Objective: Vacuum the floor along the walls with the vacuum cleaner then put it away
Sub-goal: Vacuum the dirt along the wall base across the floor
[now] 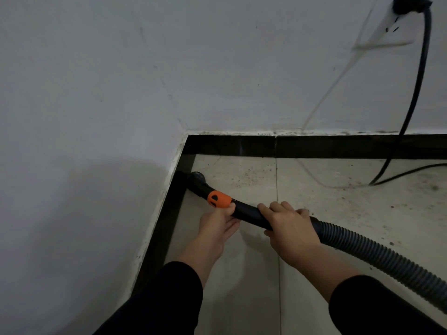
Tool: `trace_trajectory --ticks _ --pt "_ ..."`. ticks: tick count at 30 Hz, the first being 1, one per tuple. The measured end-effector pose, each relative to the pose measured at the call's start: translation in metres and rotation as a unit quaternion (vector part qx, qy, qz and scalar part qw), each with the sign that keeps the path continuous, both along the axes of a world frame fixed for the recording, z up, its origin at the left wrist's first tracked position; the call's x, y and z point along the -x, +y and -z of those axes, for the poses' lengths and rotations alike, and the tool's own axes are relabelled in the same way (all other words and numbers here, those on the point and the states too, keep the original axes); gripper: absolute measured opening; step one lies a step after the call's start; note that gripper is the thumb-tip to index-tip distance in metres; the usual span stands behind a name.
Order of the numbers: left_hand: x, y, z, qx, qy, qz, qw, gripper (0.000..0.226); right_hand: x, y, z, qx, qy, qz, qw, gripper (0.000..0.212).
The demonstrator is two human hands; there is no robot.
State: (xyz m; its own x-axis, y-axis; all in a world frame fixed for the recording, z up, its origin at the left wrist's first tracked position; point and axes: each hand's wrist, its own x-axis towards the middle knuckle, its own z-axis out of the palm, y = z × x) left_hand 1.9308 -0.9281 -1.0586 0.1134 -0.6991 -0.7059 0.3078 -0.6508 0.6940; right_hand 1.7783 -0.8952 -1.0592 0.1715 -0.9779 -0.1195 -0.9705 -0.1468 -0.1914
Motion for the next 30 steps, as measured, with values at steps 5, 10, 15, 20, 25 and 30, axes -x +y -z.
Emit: trace_trajectory --ticks 5,10,15,20,25,30 --pt "0.001 -0.004 0.002 -0.002 -0.003 -0.012 1.000 0.019 -0.004 -0.001 0.003 0.006 -0.006 0.002 1.000 0.052" --pt "-0.001 -0.005 0.002 -0.005 -0.005 -0.019 1.000 0.020 -0.006 0.002 0.002 0.010 -0.010 -0.002 1.000 0.051" --pt "-0.001 0.001 0.001 -0.005 -0.006 -0.011 1.000 0.016 -0.007 0.010 -0.003 0.012 0.001 -0.003 1.000 0.052" --pt "0.003 0.010 -0.001 -0.007 -0.002 0.010 1.000 0.015 -0.001 0.020 -0.008 0.013 0.011 -0.006 1.000 0.053" --pt "0.011 0.017 -0.008 -0.007 -0.001 0.023 1.000 0.015 0.006 0.029 -0.013 0.015 0.019 -0.004 1.000 0.052" --pt "0.016 0.021 -0.011 0.000 0.002 0.041 0.999 0.018 0.011 0.033 -0.016 0.022 0.024 -0.003 0.999 0.051"
